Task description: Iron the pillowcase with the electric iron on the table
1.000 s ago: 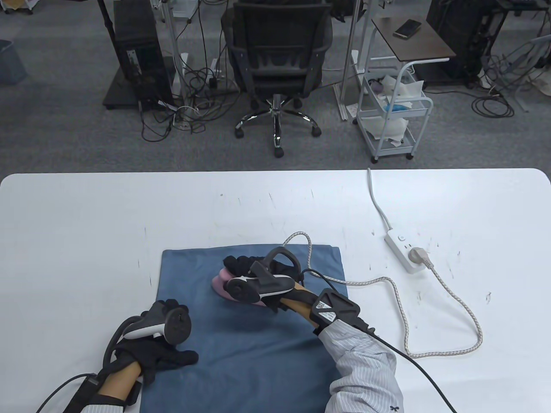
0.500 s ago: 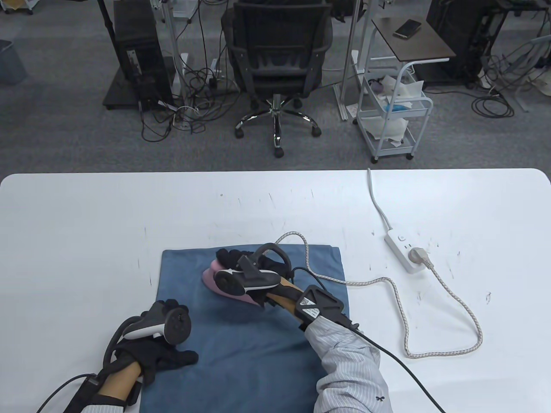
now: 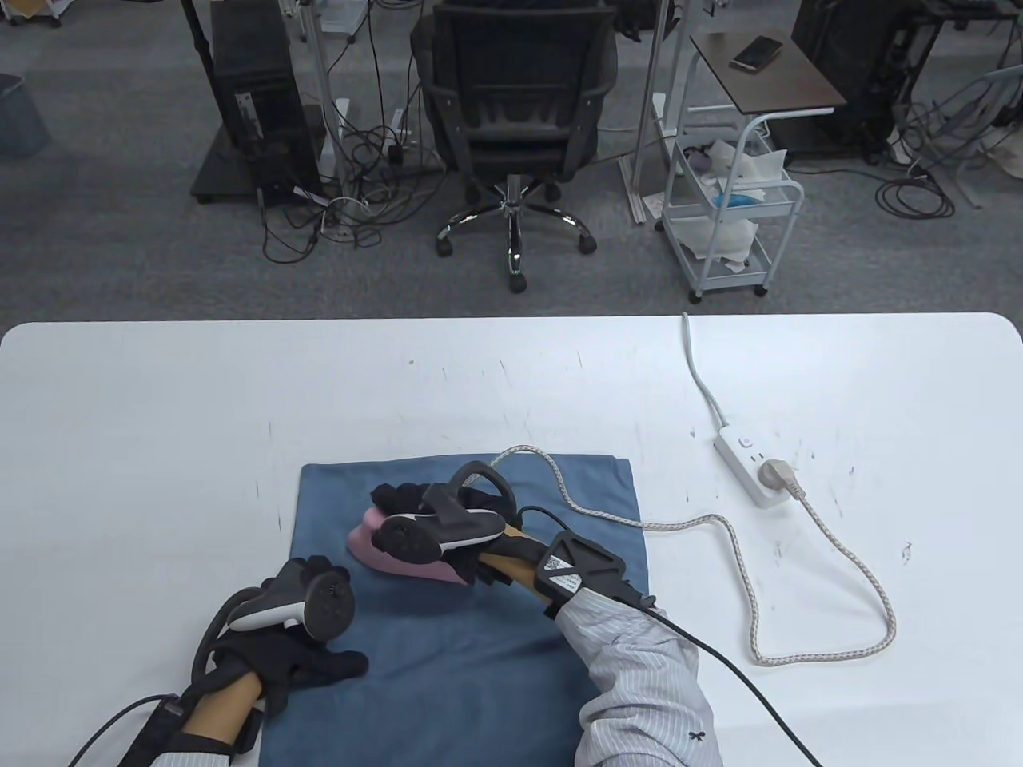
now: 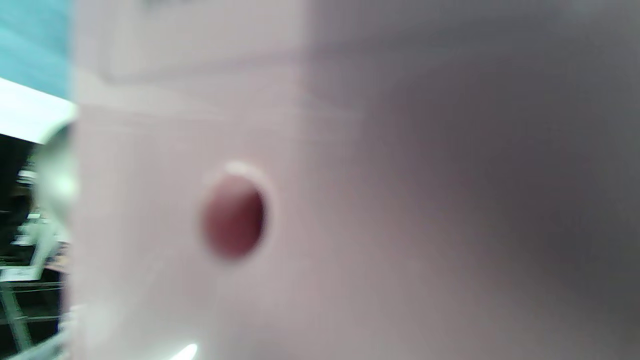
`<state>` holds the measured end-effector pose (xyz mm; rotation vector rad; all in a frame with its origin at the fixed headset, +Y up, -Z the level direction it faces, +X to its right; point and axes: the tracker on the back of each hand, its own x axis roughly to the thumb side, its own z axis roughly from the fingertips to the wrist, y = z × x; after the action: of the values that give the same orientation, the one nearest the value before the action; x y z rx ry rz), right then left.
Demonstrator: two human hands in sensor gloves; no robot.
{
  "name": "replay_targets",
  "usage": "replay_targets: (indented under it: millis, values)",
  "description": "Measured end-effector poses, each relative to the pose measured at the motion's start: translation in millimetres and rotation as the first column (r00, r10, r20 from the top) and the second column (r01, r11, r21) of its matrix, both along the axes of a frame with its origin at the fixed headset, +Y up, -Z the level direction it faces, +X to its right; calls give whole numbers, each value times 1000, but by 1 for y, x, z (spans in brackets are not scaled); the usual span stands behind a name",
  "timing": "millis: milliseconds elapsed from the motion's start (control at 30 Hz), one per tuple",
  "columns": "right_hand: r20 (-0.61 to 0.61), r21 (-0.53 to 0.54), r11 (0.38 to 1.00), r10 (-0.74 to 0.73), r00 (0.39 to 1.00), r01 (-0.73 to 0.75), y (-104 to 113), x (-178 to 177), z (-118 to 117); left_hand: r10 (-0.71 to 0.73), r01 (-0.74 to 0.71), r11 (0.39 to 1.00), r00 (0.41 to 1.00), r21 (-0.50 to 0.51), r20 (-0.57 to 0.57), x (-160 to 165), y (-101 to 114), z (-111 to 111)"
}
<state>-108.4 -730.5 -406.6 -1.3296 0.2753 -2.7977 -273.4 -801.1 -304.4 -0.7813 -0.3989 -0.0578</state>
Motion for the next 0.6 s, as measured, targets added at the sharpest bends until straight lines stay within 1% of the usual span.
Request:
replay_targets:
  millis: [100,200,267,300,367,433,533,567,600]
  values:
    - [122,32,999,5,992,-9,-1,1,-22,-9,9,1000,1000,-3,0,0,0,0]
    - [234,25,1000,8,972,-14,-1,9,-41,-12,12,1000,1000,-4,-1,0,0,0]
    - [287,33,999,10,958,-20,-1,17,-52,-12,12,1000,1000,-3,-2,0,0,0]
    - [318,27,999,13,948,-23,-1,23,-59,-13,13,1000,1000,-4,-2,0,0,0]
    - [343,3,999,29,939,-32,1,28,-66,-12,12,1000,1000,-4,-2,0,0,0]
    - [302,-13,999,41,952,-39,7,31,-64,-10,10,1000,1000,-3,-3,0,0,0]
    - [159,-15,998,59,985,-57,10,30,-44,-8,8,1000,1000,-3,-2,0,0,0]
    - [120,-33,998,55,991,-52,9,28,-38,-7,7,1000,1000,-4,-2,0,0,0]
    - [104,-49,998,51,993,-47,8,27,-34,-6,6,1000,1000,-3,-2,0,0,0]
